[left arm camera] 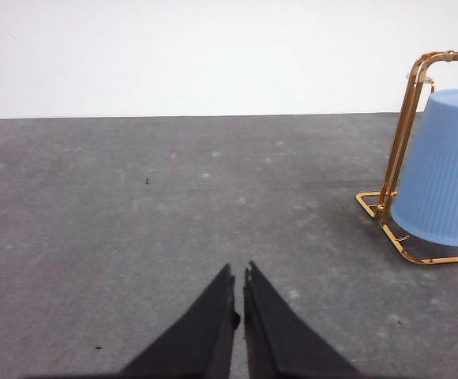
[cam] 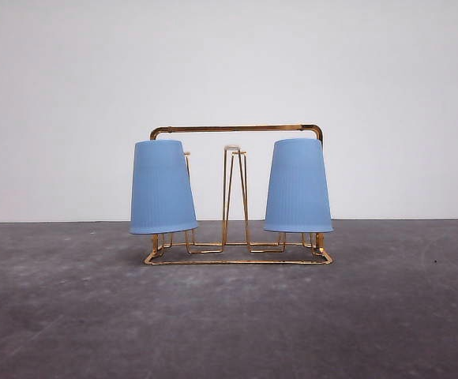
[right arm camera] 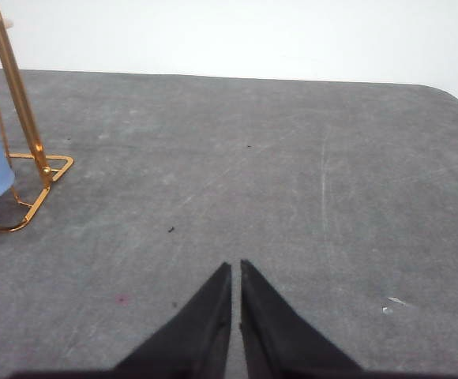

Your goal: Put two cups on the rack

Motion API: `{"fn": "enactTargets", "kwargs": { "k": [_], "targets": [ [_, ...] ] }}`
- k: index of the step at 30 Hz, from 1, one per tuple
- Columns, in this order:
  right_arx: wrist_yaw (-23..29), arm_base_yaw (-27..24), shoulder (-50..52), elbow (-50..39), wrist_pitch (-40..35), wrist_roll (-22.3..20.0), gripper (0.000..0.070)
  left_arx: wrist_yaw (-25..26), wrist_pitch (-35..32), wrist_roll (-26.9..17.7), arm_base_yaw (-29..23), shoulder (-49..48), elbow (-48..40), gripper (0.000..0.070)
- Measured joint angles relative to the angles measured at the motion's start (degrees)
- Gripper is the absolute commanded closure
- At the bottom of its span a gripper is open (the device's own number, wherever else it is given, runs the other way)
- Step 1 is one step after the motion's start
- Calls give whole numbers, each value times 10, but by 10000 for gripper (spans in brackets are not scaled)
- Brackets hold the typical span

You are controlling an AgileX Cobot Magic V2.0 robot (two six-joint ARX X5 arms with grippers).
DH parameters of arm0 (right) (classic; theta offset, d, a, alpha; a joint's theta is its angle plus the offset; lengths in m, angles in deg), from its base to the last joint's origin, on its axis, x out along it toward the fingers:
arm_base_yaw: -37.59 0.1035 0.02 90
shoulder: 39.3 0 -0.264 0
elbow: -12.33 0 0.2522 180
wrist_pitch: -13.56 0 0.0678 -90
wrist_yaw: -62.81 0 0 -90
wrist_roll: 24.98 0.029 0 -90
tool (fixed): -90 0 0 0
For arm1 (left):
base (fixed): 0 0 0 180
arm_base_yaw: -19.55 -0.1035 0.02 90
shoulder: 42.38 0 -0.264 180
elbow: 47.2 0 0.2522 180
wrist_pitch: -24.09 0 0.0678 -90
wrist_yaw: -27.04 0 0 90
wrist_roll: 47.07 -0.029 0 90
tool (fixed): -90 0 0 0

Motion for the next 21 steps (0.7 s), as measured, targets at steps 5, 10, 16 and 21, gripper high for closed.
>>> {"fn": "enactTargets", "kwargs": {
  "k": [5,10,16,21],
  "targets": [
    [0,0,0,0,0,0,681,0,0,0,0,0,0,700],
    [0,0,0,0,0,0,681,0,0,0,0,0,0,700],
    [0,0,0,0,0,0,681,0,0,0,0,0,0,700],
    [0,0,0,0,0,0,681,0,0,0,0,0,0,700]
  ]
}}
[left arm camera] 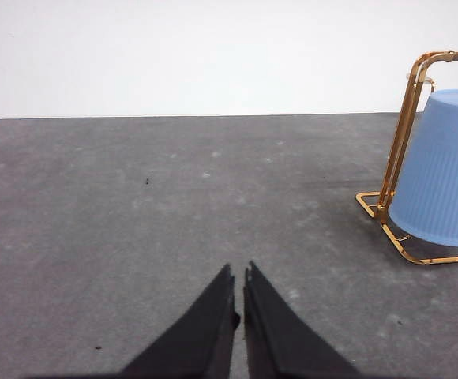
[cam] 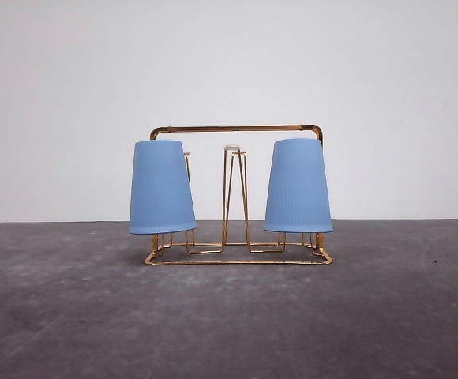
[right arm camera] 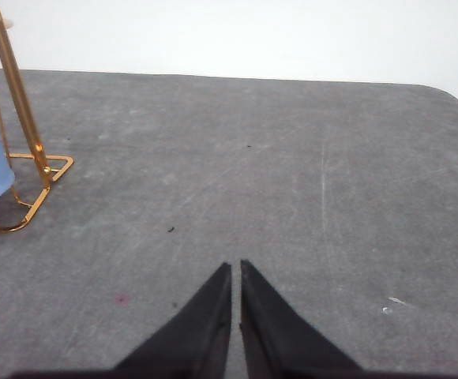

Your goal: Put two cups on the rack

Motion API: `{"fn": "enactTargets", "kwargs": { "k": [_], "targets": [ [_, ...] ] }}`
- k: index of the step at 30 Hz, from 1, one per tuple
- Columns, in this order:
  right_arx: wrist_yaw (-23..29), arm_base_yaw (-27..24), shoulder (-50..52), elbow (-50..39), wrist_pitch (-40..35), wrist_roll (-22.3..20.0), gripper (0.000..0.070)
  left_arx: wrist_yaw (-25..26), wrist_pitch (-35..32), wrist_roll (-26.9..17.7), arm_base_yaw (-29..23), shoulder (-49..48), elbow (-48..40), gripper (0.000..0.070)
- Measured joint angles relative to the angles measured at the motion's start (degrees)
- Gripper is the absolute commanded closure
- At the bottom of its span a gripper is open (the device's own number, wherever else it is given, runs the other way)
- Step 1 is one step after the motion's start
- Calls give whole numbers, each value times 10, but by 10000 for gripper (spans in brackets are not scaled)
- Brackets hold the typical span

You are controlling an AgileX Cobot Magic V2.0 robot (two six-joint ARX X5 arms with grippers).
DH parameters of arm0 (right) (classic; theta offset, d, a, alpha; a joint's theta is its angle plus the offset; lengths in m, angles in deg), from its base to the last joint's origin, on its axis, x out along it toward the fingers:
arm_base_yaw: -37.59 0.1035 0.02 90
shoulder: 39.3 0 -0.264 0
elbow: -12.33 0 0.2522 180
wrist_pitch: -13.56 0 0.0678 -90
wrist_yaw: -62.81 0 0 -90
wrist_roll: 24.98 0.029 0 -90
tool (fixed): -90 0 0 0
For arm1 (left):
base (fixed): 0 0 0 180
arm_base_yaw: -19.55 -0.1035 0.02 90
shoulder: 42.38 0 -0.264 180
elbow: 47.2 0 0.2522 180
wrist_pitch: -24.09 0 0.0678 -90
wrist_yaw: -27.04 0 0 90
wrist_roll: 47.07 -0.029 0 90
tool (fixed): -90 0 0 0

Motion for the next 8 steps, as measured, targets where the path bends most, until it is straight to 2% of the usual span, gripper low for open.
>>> {"fn": "enactTargets", "kwargs": {
  "k": [8],
  "targets": [
    [0,0,0,0,0,0,681,0,0,0,0,0,0,700]
  ]
}}
